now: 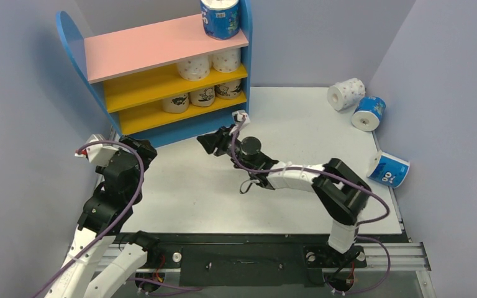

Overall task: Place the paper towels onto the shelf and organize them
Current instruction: Place the paper towel on the shelf.

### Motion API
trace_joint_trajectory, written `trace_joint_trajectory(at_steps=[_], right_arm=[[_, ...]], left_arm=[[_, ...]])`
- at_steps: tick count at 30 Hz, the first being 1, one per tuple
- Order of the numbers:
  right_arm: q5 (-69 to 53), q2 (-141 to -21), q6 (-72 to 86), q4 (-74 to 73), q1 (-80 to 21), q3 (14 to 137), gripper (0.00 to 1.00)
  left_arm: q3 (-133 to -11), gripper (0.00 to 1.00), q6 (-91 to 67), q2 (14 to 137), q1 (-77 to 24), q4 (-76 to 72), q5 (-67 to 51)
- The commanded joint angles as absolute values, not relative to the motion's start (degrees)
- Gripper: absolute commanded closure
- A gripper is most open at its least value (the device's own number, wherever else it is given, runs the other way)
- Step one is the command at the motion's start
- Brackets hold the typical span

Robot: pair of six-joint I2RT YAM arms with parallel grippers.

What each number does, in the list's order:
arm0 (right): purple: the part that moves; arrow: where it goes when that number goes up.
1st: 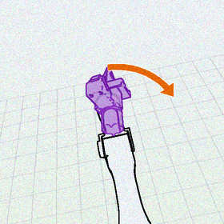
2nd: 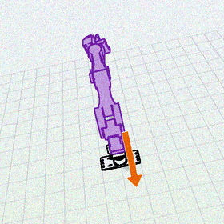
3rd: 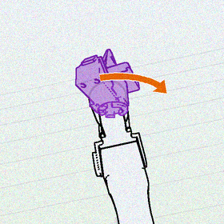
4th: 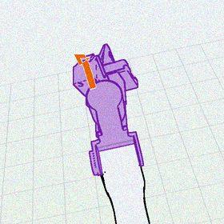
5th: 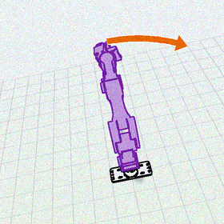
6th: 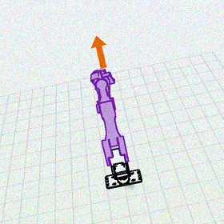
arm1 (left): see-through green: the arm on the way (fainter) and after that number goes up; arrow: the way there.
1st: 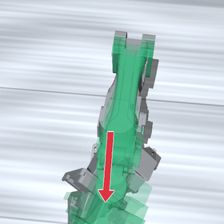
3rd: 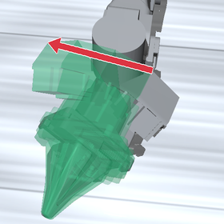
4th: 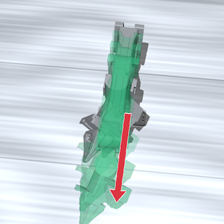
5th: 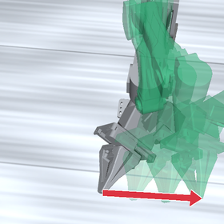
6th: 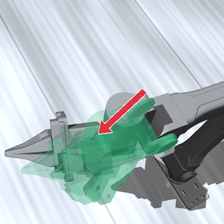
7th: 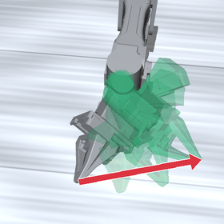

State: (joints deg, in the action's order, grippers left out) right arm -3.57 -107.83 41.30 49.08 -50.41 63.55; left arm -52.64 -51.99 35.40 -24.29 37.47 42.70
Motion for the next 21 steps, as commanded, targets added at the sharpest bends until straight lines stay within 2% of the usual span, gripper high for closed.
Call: trace_joint_trajectory(at_steps=[1,5,11,19,21], right_arm=[[-1.17,-94.7,30.97,49.67,-52.55,50.84,0.61],[5.66,-82.12,23.56,38.26,-53.84,42.72,0.55],[18.24,-63.77,22.52,20.37,-55.44,33.61,0.45],[36.9,-53.11,29.97,3.43,-55.55,28.99,0.39],[42.03,-52.1,34.01,-0.55,-55.38,29.14,0.3]], left_arm=[[-54.64,0.25,-49.34,36.41,-24.43,35.72,40.62],[-55.29,0.24,-47.79,38.49,-24.43,35.77,39.03],[-51.2,0.19,-45.47,37.51,-24.36,33.02,38.19],[-44.72,0.08,-42.48,37.08,-24.37,25.93,30.49],[-43.83,0.04,-42.41,37.73,-24.39,24.03,27.12]])
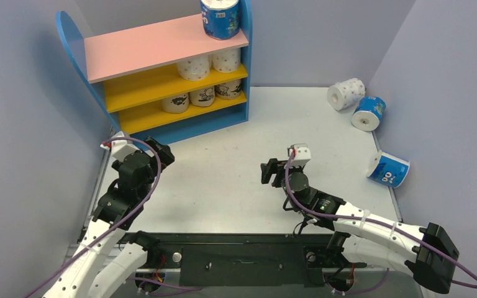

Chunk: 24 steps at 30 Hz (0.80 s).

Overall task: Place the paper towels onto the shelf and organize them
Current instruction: Place the paper towel on the shelf, then adjust the paper towel at the center of the board.

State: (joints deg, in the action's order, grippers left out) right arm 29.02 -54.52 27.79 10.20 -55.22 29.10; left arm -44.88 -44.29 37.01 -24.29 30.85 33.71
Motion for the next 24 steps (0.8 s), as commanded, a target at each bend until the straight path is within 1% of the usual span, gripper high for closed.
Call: trace_joint_trajectory(at_steps=[1,3,5,8,10,13,18,20,24], right_arm=[[44.98,-51.76,36.91,-2.12,-54.85,29.57,0.23],[46.54,-50.73,40.12,-6.05,-53.06,30.32,0.16],[43.84,-49.63,41.7,-8.97,-49.16,31.11,0.14],[38.64,-48.76,43.29,-13.1,-42.19,33.1,0.14],[37.93,-48.97,44.16,-15.7,-36.45,34.59,0.14],[37.4,-50.13,46.56,-18.13,-30.59,36.28,0.14],[28.7,-53.56,52.23,-15.71,-15.37,37.85,0.14],[27.44,-55.01,53.67,-12.97,-11.92,38.28,0.14],[28.43,-58.68,54.78,-4.65,-8.22,40.52,0.14]], left_arm=[[-43.35,0.02,-42.39,37.98,-24.41,23.1,24.6],[-42.51,0.03,-42.26,38.54,-24.43,21.86,21.77],[-41.36,0.03,-42.88,39.08,-24.51,21.07,19.54],[-39.69,0.04,-44.73,39.29,-25.01,20.33,17.29],[-37.92,0.04,-45.67,39.2,-25.64,20.21,17.0],[-36.75,0.04,-46.72,39.85,-26.89,20.45,17.07],[-35.75,0.04,-48.39,42.22,-31.0,20.4,17.77],[-35.43,0.04,-48.91,42.95,-32.57,20.26,18.28],[-34.42,0.04,-49.65,42.91,-33.75,19.85,18.92]])
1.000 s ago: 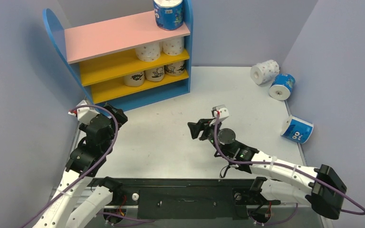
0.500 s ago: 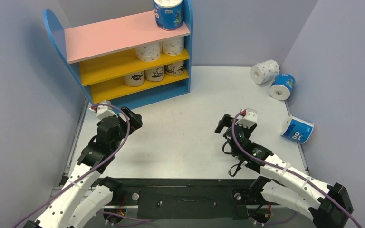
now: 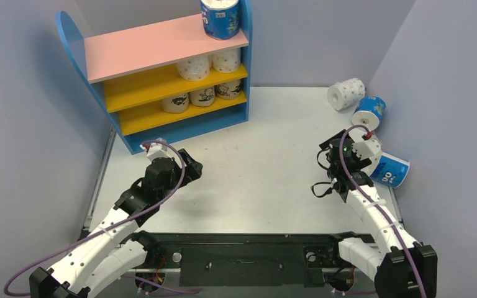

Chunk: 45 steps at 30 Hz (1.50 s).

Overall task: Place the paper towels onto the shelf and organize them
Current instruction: Adjust the paper towel at the center of the board.

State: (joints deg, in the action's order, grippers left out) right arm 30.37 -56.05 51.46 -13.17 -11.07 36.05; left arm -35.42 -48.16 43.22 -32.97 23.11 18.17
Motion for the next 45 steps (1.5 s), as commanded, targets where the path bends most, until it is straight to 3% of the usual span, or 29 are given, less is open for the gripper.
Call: trace_joint_trajectory(at_steps=[1,13,18,25,45], right_arm=[[28.45,-61.3,55.07,-2.92,-7.54,41.35,0.14],[9.93,-96.1,59.22,-2.05,5.77,73.08,0.13],[5.88,-106.5,59.71,1.29,8.39,79.74,0.13],[4.55,-113.25,60.26,6.28,10.58,86.87,0.14],[9.6,-129.88,54.4,-8.52,14.5,114.03,0.14]], left_arm=[[-34.13,0.04,-49.7,42.72,-33.82,19.51,18.86],[-32.31,0.04,-50.25,45.36,-33.83,15.33,16.79],[-32.45,0.04,-50.65,46.95,-33.79,15.26,17.43],[-33.24,0.04,-50.44,51.24,-33.84,12.97,17.55],[-35.37,0.04,-50.82,58.48,-33.58,12.67,20.09]])
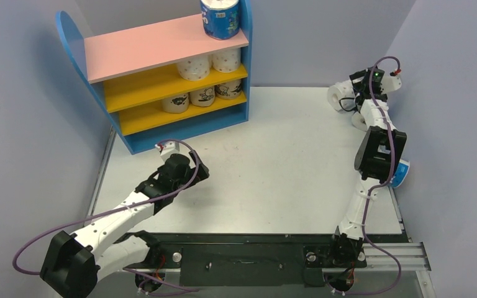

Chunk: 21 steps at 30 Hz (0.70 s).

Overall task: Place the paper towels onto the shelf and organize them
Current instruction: Adjust the paper towel at the center of the board.

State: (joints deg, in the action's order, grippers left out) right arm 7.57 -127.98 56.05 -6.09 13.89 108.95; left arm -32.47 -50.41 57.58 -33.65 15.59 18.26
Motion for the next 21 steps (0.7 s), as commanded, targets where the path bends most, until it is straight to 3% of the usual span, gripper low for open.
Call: trace_joint_trajectory(at_steps=[1,9,21], right_arm=[[9.63,-130.28,54.32,-8.52,14.63,114.63,0.14],[6.77,-135.65,54.81,-8.11,14.53,119.69,0.14],[5.49,-135.23,56.44,-7.17,11.25,113.39,0.15]], left_arm=[[-35.4,0.04,-50.9,58.73,-33.62,12.62,20.2],[-37.05,0.04,-51.15,62.61,-33.57,11.91,19.89],[-37.25,0.04,-51.28,63.68,-33.57,11.51,19.63]])
